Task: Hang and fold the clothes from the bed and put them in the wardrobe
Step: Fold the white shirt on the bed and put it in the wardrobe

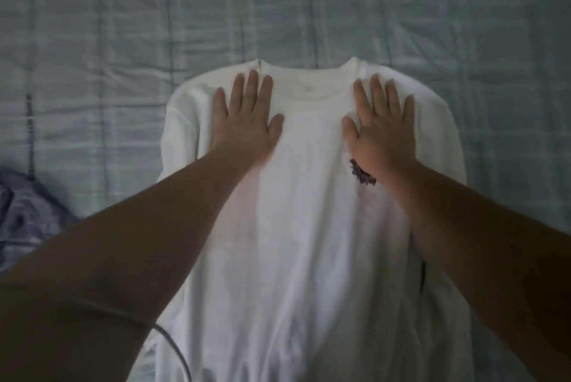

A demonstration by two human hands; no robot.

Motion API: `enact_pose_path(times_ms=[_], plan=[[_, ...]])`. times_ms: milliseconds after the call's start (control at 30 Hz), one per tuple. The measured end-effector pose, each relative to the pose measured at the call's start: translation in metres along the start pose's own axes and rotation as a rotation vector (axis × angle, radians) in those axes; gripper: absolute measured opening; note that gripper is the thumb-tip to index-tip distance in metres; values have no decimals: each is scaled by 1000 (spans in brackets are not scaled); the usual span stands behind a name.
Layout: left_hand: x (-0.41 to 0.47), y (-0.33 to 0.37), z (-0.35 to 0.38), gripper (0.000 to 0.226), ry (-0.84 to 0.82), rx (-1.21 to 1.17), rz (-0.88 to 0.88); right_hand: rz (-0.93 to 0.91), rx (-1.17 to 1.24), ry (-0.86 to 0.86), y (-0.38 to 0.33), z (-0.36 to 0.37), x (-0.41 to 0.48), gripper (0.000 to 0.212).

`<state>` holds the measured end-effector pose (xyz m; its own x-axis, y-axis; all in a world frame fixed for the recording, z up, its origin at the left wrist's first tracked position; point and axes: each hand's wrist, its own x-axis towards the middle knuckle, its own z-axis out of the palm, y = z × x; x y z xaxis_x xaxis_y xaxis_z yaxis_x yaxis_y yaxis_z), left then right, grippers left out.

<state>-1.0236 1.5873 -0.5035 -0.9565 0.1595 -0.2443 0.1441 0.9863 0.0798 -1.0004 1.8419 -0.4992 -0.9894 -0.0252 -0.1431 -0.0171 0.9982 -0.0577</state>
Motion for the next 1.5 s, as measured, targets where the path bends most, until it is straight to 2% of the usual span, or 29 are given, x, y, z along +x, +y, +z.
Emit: enact_pose_path(times_ms=[167,267,433,667,733,767,833,900,933,1000,1067,1167,1267,1367,1500], plan=[[-62,3,8,70,-37,-46,60,-51,55,-32,-22,-9,-62,60],[-136,10,22,67,-56,-100,101,-98,51,-67,-38,-6,-135,59],[-272,19,46,61,-113,-115,127,-64,91,-130,-56,4,-262,60],[-417,9,61,60,-236,-142,142,-163,150,-329,-57,5,-414,65],[-437,4,58,59,-239,-192,140,-138,247,-389,-52,-1,-433,60],[-443,1,55,58,-223,-242,118,-65,363,-385,-49,-6,-437,54],[-451,-6,46,56,-160,-349,-6,173,549,-251,-41,-17,-438,38],[-455,-12,38,54,-67,-415,-237,450,582,-80,-30,-24,-433,28],[-456,-16,35,53,-35,-460,-392,588,591,-48,-25,-26,-430,29],[-456,-25,31,49,-30,-650,-706,845,682,-89,-20,-28,-424,28],[-452,-32,28,46,-105,-859,-923,1015,832,-237,-19,-28,-418,31],[-451,-40,25,44,-244,-955,-1010,928,802,-447,-14,-26,-412,43],[-454,-49,23,32,-411,-991,-975,903,769,-487,-12,-26,-409,45],[-458,-57,20,29,-462,-1013,-952,990,838,-567,-8,-23,-406,50],[-465,-58,16,30,-516,-1079,-986,913,702,-721,11,-24,-407,38]])
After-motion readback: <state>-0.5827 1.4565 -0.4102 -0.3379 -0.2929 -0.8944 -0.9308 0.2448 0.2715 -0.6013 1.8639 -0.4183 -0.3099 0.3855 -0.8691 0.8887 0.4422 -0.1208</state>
